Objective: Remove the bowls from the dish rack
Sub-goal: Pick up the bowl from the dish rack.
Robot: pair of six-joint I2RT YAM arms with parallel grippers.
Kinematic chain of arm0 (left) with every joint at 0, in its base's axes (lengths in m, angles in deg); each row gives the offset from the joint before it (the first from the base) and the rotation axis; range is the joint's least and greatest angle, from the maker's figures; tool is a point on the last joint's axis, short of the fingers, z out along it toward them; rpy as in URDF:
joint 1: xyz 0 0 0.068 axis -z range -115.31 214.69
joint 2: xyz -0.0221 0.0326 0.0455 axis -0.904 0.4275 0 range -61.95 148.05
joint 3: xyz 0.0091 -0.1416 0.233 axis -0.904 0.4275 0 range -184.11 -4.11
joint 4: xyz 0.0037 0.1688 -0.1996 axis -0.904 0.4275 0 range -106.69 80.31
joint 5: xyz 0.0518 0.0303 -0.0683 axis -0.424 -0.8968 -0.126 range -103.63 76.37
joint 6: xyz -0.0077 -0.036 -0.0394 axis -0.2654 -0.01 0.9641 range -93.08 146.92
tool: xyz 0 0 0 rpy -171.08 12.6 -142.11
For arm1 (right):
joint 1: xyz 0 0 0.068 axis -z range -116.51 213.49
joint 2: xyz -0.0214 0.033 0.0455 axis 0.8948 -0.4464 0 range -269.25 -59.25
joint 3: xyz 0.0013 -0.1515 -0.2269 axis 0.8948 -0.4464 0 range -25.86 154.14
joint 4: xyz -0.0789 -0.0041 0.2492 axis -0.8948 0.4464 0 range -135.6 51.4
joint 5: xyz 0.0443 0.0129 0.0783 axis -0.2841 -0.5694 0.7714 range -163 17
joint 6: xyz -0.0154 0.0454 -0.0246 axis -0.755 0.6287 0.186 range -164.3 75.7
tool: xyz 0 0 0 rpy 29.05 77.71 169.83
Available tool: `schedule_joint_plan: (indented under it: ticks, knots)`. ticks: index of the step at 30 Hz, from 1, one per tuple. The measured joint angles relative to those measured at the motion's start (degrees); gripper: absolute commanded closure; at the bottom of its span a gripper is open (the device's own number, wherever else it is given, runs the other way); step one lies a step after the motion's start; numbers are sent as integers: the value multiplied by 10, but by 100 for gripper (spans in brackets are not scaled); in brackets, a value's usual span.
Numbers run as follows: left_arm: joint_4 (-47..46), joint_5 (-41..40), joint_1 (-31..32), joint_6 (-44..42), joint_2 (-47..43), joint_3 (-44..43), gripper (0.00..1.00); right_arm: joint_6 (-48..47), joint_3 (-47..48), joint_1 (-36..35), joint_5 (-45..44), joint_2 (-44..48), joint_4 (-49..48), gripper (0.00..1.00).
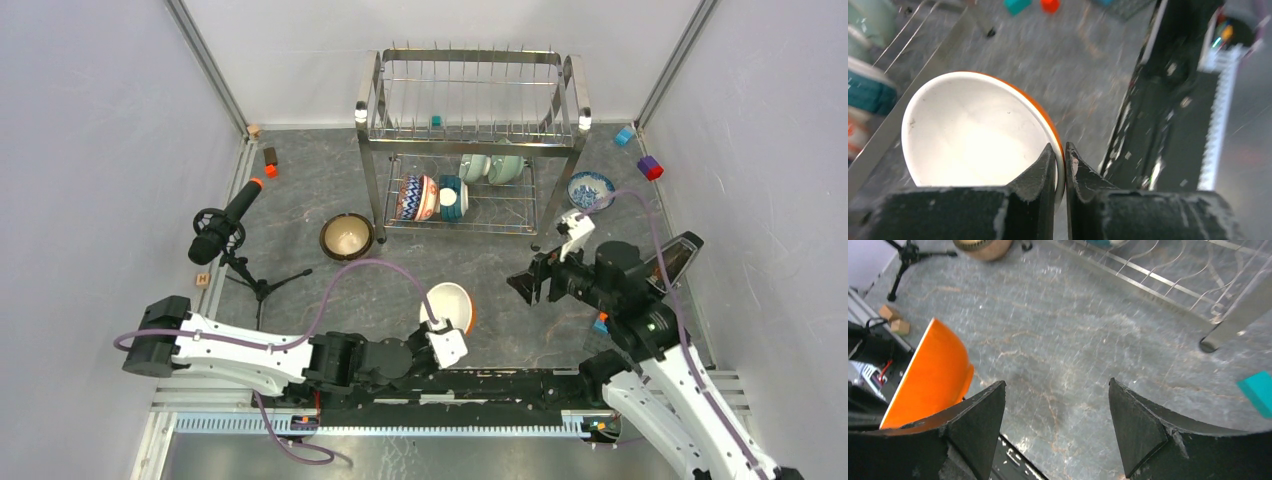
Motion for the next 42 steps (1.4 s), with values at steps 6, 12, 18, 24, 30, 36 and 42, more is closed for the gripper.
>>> schedule_joint_plan:
  ticks: [6, 12, 18, 24, 30, 36, 42]
  knots:
    - [181, -16, 8, -67, -18, -2, 98, -11, 18, -19, 24, -73, 23, 21]
    - [287, 38, 15, -106, 8, -37, 98, -17, 61, -94, 9, -121, 21, 23]
    - [334, 101, 18, -148, 28, -49, 98, -16, 72, -257, -89, -186, 15, 24]
    - [367, 122, 21, -190, 44, -49, 98, -11, 72, -365, -169, -250, -3, 25]
    - [374, 120, 32, -216, 63, -49, 98, 3, 65, -395, -194, -308, -37, 32]
    - [373, 116, 44, -225, 63, -55, 98, 19, 63, -402, -195, -337, -65, 35]
    - [372, 116, 54, -225, 63, -67, 98, 27, 60, -419, -194, -360, -84, 48]
